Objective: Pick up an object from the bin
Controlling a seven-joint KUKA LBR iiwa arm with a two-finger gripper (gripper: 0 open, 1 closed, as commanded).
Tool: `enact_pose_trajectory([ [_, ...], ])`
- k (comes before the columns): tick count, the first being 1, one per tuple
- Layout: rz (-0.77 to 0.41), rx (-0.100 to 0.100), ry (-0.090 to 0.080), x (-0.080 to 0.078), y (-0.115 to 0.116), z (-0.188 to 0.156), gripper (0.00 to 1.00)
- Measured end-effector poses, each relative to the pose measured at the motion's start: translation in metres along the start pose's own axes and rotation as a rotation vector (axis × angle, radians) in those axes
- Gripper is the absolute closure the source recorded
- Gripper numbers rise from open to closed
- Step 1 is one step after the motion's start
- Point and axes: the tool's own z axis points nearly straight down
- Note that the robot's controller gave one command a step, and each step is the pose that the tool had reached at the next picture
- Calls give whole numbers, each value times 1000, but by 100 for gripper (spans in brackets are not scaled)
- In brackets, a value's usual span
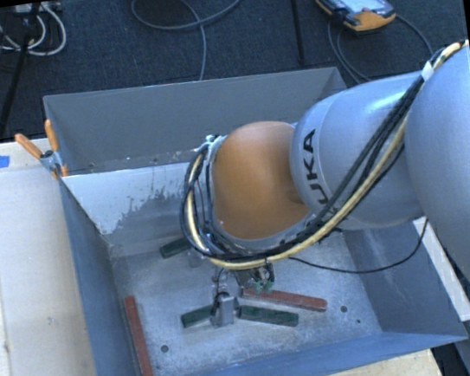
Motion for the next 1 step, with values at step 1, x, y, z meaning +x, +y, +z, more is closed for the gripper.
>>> enact_pose_trajectory([
  [1,50,1,5,-9,-15,46,0],
])
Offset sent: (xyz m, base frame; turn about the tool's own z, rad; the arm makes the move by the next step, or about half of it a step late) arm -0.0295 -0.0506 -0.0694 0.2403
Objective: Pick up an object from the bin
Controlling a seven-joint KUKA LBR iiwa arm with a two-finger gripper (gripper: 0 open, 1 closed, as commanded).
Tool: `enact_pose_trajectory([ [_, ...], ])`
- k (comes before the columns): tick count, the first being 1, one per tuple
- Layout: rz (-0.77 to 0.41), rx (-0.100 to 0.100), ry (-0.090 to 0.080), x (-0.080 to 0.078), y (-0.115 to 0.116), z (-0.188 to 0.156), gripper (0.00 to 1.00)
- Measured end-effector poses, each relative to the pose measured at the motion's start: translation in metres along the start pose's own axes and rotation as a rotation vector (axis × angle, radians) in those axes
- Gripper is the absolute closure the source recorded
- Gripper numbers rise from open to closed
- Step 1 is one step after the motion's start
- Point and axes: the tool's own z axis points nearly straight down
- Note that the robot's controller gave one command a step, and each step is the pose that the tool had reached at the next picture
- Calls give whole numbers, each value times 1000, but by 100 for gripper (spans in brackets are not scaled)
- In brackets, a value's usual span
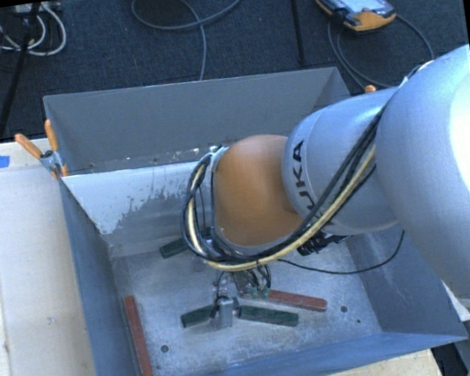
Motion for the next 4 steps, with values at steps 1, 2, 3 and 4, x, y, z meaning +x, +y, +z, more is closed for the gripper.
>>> enact_pose_trajectory([
  [1,193,0,2,41,-37,25,100],
  [2,194,0,2,41,-37,25,100],
  [3,115,2,5,55,-30,-26,100],
  [4,-10,0,0,51,-21,-79,100],
])
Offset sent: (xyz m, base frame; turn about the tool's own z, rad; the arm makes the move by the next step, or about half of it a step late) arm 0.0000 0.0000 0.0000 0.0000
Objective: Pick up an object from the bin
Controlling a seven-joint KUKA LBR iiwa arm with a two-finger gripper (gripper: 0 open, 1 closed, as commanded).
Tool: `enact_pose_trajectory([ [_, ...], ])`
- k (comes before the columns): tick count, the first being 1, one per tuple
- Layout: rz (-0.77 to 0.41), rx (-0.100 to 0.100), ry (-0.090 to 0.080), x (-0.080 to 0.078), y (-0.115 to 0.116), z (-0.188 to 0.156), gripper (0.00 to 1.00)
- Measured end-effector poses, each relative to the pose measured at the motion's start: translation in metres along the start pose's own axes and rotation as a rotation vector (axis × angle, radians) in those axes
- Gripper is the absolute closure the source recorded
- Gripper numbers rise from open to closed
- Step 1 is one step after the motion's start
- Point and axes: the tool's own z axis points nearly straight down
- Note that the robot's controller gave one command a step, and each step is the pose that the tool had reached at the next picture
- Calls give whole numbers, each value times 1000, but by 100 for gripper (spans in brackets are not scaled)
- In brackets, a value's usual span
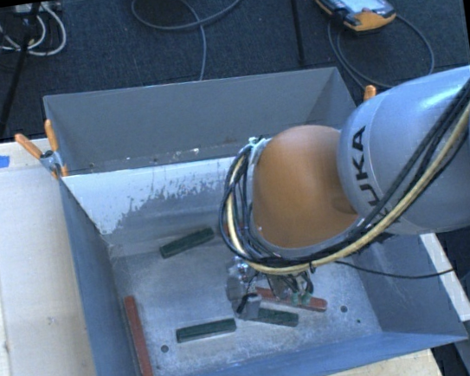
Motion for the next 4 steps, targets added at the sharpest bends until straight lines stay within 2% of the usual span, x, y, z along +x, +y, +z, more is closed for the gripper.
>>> enact_pose_trajectory([
  [1,293,0,0,-20,-15,67,0],
  [2,484,1,3,-25,-20,97,0],
  [3,349,2,0,6,18,101,0],
  [4,138,-1,-3,-37,25,103,100],
])
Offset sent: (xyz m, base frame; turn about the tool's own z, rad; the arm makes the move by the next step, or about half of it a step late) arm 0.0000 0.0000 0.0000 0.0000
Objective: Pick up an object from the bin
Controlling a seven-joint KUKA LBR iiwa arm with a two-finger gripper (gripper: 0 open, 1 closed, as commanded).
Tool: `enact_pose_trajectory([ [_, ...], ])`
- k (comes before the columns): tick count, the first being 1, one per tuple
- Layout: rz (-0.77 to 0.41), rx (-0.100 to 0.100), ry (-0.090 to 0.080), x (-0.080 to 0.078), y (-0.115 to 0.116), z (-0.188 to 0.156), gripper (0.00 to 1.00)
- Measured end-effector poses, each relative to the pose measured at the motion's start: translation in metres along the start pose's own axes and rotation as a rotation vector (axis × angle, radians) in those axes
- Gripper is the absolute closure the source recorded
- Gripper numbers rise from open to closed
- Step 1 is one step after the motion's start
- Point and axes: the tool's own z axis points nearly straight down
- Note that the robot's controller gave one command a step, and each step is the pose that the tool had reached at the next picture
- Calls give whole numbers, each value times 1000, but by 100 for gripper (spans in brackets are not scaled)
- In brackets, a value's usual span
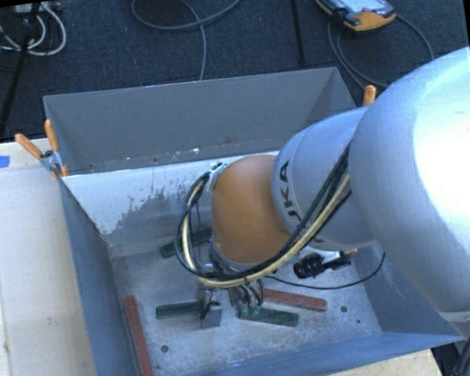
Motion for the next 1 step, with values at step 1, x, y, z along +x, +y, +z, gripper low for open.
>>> enact_pose_trajectory([
  [1,1,1,1,0,0,1,0],
])
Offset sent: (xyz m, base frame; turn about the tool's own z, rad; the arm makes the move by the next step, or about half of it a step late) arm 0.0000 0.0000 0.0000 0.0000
